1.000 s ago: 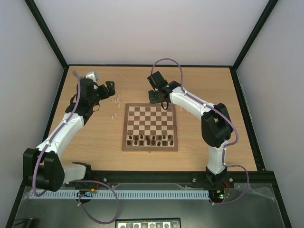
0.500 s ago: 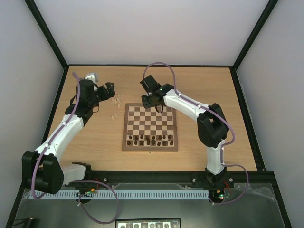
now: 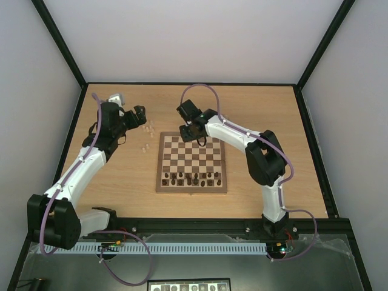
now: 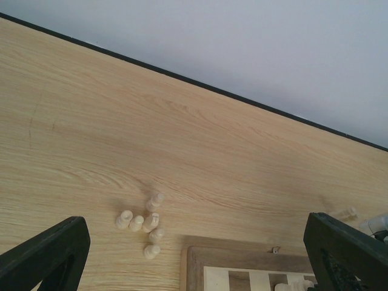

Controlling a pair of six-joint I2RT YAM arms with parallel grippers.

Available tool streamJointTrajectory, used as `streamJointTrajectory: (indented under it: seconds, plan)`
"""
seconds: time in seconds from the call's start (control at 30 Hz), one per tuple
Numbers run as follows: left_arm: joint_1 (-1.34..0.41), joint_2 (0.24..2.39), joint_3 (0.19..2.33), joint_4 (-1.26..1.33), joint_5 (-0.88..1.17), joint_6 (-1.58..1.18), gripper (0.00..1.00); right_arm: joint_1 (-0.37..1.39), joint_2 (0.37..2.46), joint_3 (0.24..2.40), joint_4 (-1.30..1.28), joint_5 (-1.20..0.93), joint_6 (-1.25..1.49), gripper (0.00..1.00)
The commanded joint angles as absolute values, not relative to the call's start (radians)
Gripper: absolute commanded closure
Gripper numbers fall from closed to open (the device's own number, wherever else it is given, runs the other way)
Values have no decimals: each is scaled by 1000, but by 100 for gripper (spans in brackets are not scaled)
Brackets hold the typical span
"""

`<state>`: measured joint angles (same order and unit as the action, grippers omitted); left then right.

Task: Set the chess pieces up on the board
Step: Place the chess piece on the chessboard.

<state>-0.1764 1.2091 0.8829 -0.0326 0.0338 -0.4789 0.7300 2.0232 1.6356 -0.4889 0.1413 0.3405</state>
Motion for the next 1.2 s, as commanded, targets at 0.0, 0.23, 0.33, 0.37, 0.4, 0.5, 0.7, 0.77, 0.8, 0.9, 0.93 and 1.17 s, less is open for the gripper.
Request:
streamJointTrajectory:
  seconds: [0.0,0.23,0.33,0.37,0.4,0.5,0.7,0.77,0.8,0.9,0.93,1.17]
  plan:
    - [-181,1194,870,-32,25,-473,0,734,2046,1660,-532,140,340,96]
    - [-180,1194,870,-32,24,-472,0,735,2059,1662,-531,144,340,96]
    - [-181,1195,868,-29,25,-473,1,734,2064,1663,-532,151,341,96]
    - [-181,1195,868,-29,26,-474,1,734,2066,1664,-533,154,341,96]
    - [-181,1196,868,-28,26,-474,0,734,2067,1663,-534,158,341,96]
    - [-181,1195,867,-26,27,-473,1,734,2065,1667,-541,167,341,96]
    - [-181,1190,867,-26,28,-473,1,735,2053,1663,-545,175,343,91]
    - [-181,1190,867,-26,30,-474,1,734,2051,1662,-545,175,344,91]
    - [-181,1189,866,-27,31,-474,1,734,2050,1661,-544,175,344,91]
    - [-181,1186,867,-27,29,-473,1,734,2051,1659,-543,170,345,90]
    - [-181,1185,868,-28,28,-474,1,733,2051,1660,-543,170,345,87]
    - [-181,1183,866,-28,29,-474,0,734,2045,1660,-530,160,342,81]
